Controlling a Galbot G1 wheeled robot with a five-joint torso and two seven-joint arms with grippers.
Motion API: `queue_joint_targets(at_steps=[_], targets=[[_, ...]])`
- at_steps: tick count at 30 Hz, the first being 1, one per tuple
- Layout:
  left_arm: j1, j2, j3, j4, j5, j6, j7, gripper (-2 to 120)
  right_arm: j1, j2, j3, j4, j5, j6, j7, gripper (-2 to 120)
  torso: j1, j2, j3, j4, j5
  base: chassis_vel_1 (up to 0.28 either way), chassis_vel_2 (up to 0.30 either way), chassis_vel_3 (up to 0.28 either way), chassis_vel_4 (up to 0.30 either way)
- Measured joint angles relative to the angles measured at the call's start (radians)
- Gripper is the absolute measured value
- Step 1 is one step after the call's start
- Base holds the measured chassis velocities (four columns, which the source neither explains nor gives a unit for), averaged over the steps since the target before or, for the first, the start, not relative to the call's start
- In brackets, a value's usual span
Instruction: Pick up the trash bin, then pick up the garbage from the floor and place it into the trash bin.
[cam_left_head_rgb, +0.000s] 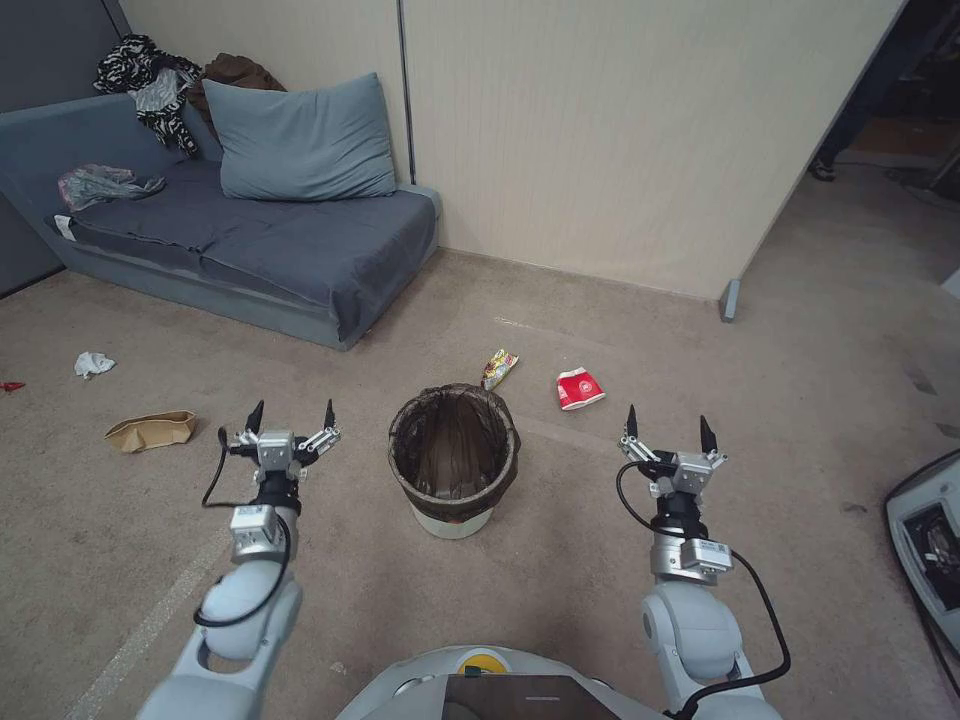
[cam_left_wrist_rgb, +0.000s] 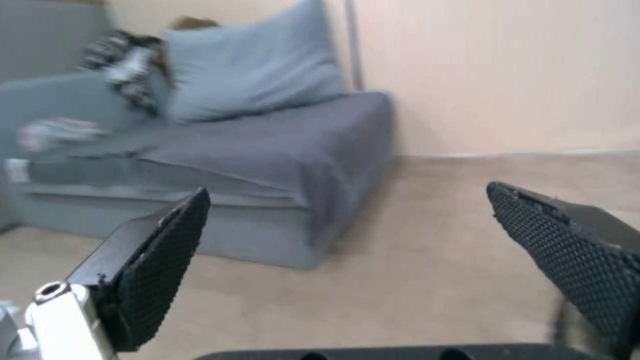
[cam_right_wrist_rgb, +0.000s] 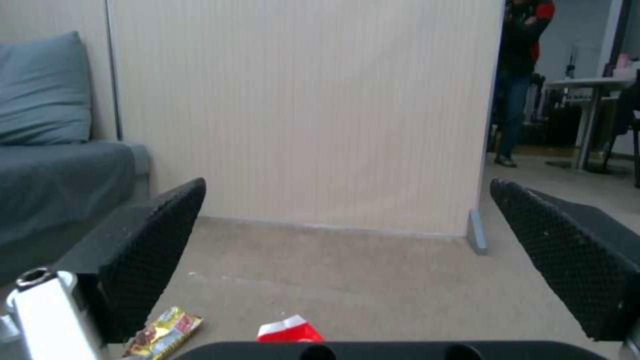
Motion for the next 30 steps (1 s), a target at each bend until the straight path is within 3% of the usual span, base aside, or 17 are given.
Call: queue_joint_targets(at_steps=[1, 2, 3, 5, 13, 20, 30], targets=[[-0.019, 0.082, 0.023, -0.004, -0.078, 0.029, 0.010, 100, -0.001, -0.004, 0.000, 0.000, 0.006, 0.001, 0.000, 100, 0.000, 0.000, 0.000, 0.0000, 0.0000, 0.000, 0.000, 0.000, 0.000], [-0.033, 0.123, 0.038, -0.005, -0.124, 0.044, 0.017, 100, -0.004, -0.006, 0.000, -0.002, 0.008, 0.004, 0.000, 100, 0.000, 0.000, 0.000, 0.0000, 0.0000, 0.000, 0.000, 0.000, 0.000], [-0.033, 0.123, 0.038, -0.005, -0.124, 0.044, 0.017, 100, -0.004, -0.006, 0.000, -0.002, 0.008, 0.004, 0.000, 100, 0.000, 0.000, 0.000, 0.0000, 0.0000, 0.000, 0.000, 0.000, 0.000], [-0.107, 0.237, 0.110, 0.008, -0.283, 0.099, 0.033, 100, -0.017, -0.008, 0.000, -0.009, 0.010, 0.018, -0.001, 100, 0.000, 0.000, 0.000, 0.0000, -0.0001, 0.000, 0.000, 0.000, 0.000], [-0.266, 0.420, 0.275, 0.062, -0.505, 0.194, 0.035, 100, -0.023, 0.003, -0.001, -0.021, 0.009, 0.029, -0.001, 100, 0.000, 0.000, 0.000, 0.0000, -0.0001, 0.000, 0.000, 0.000, 0.000], [-0.380, 0.494, 0.377, 0.082, -0.691, 0.287, 0.008, 100, -0.026, 0.017, -0.001, -0.033, -0.001, 0.039, 0.000, 100, 0.000, 0.000, 0.000, 0.0000, 0.0001, 0.000, 0.000, 0.000, 0.000], [-0.539, 0.487, 0.524, 0.155, -0.814, 0.374, -0.064, 100, -0.023, 0.019, 0.000, -0.037, -0.002, 0.042, 0.002, 100, 0.000, 0.000, 0.000, 0.0000, 0.0002, 0.000, 0.000, 0.000, 0.000]])
